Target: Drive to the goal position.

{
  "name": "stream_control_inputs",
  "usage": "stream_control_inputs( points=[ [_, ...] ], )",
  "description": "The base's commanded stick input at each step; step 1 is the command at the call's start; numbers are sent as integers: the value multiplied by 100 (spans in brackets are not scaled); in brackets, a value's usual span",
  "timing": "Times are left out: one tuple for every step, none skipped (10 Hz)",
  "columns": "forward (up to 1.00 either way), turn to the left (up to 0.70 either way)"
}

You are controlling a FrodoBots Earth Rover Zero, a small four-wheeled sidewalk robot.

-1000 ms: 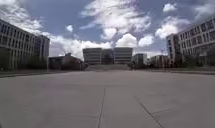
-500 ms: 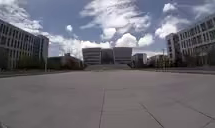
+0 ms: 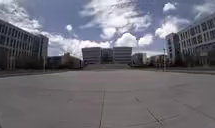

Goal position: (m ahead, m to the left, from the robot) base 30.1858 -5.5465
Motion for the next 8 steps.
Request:
stream_control_inputs(
  points=[
    [100,2],
    [100,2],
    [100,2],
    [100,2],
    [100,2],
    [100,2],
    [100,2],
    [100,2]
  ],
)
